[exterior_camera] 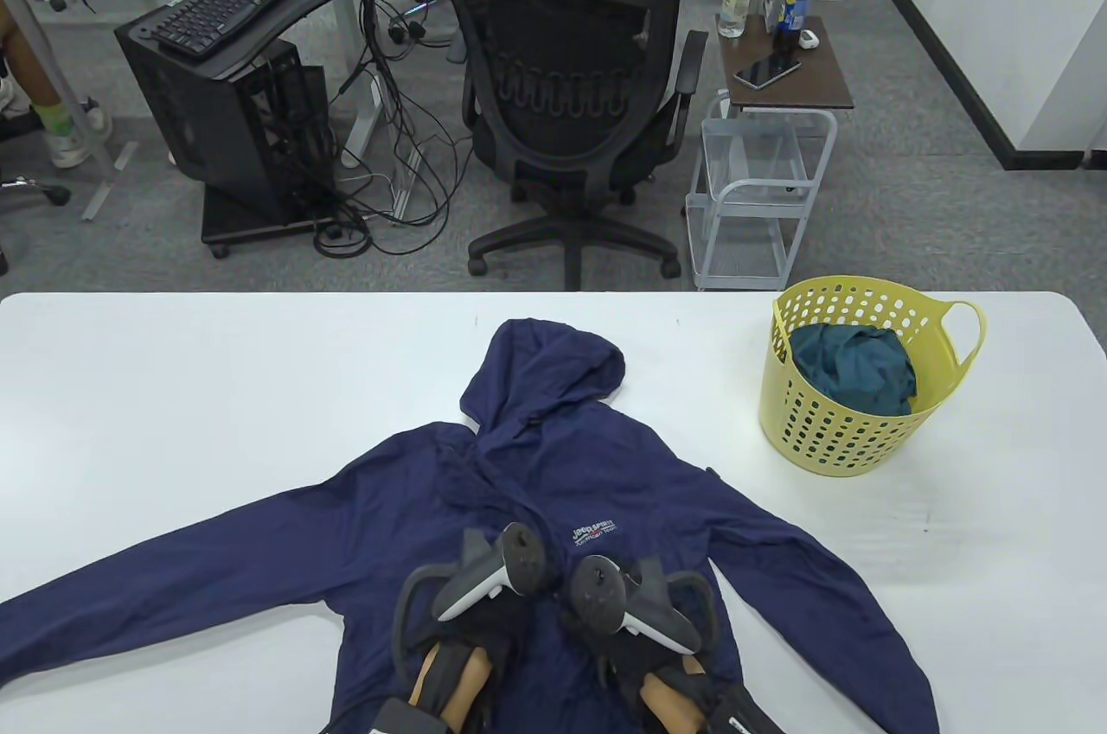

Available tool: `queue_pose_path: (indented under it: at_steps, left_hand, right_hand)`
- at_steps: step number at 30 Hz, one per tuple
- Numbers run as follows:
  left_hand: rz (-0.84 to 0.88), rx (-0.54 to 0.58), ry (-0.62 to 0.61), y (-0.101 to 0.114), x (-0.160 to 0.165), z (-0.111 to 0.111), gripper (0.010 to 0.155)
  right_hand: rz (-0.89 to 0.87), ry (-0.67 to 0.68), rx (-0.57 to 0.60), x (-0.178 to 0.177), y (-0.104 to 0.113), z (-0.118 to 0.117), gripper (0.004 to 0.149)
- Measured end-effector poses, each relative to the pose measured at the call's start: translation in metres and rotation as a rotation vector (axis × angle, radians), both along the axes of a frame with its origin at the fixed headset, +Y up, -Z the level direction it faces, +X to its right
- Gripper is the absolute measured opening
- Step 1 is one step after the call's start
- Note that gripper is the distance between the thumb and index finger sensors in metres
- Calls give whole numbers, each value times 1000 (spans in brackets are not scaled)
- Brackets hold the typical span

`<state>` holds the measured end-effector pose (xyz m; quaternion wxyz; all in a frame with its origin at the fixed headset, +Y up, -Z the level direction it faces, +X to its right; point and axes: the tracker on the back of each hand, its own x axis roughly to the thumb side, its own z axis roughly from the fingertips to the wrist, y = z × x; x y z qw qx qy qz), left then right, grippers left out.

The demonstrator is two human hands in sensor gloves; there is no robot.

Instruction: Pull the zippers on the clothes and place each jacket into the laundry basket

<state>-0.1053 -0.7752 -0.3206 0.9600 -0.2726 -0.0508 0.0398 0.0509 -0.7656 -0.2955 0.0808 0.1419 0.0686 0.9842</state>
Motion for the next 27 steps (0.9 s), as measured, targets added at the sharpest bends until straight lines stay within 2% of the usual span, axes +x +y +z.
queue_pose_path:
  at_steps: [12, 20, 27]
  left_hand:
    - [-67, 59, 57, -7, -12, -13, 56]
    - [-104, 90, 103, -12, -23, -22, 57]
    - [-102, 160, 79, -8, -25, -20, 57]
  right_hand:
    - [50, 149, 30, -26, 17, 26, 46]
    - [94, 241, -47, -38, 15, 37, 47]
    - [65, 188, -101, -32, 9, 30, 47]
